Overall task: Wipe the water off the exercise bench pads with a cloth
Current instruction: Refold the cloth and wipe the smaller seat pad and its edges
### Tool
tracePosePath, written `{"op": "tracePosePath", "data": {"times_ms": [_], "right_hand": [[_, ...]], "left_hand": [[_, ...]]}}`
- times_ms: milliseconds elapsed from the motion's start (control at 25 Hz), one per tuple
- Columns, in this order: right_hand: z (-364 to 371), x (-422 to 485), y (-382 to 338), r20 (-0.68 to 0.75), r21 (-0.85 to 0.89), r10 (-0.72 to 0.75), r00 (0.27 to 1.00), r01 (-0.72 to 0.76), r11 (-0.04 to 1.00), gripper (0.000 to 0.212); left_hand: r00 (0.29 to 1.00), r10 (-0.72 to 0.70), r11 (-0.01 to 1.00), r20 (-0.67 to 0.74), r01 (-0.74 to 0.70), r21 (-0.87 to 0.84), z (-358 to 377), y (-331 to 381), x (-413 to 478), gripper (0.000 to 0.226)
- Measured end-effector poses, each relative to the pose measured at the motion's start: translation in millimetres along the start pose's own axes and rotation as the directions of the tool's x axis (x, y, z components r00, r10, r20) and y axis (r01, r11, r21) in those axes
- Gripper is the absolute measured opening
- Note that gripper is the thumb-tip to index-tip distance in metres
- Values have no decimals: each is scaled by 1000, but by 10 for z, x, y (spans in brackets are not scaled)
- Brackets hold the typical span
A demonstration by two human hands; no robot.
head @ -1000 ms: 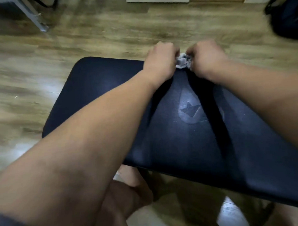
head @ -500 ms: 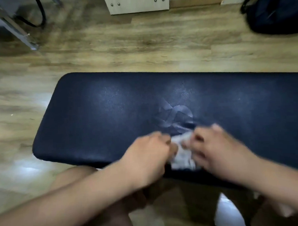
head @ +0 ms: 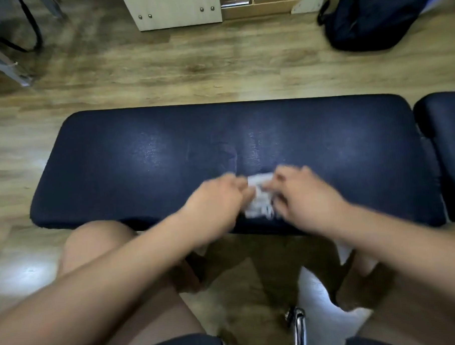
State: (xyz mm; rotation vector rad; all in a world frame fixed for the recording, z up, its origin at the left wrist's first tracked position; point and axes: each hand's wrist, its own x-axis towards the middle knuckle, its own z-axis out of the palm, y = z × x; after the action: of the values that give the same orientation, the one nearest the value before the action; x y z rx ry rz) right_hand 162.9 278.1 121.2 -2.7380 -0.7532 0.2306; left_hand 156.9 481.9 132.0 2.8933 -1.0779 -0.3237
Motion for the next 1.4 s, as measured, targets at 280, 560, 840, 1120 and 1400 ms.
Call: {"op": "tracePosePath", "data": {"times_ms": [280,560,840,1120,1400], "right_hand": [[11,-36,290,39,99,85,996,-88,991,34],[-358,1368,1251,-124,22,276,953,-276,961,30],[-267,739,1244,-198,111,267,943,-249,962,31],[-246,-1111,1062,-51,260,166,985,-147,954,27],[-725,106,2448,-261,115,493,830,-480,870,25]], "left_hand": [[1000,15,999,5,-15,-52,46,174,210,23],[944,-311,943,-113,322,89,-261,-342,1879,28],[995,-88,992,41,83,97,-334,-130,1710,22],[884,414,909,217,-413,-55,-73,1054,996,24],[999,3,984,-52,7,176,-384,1117,2828,38]]}}
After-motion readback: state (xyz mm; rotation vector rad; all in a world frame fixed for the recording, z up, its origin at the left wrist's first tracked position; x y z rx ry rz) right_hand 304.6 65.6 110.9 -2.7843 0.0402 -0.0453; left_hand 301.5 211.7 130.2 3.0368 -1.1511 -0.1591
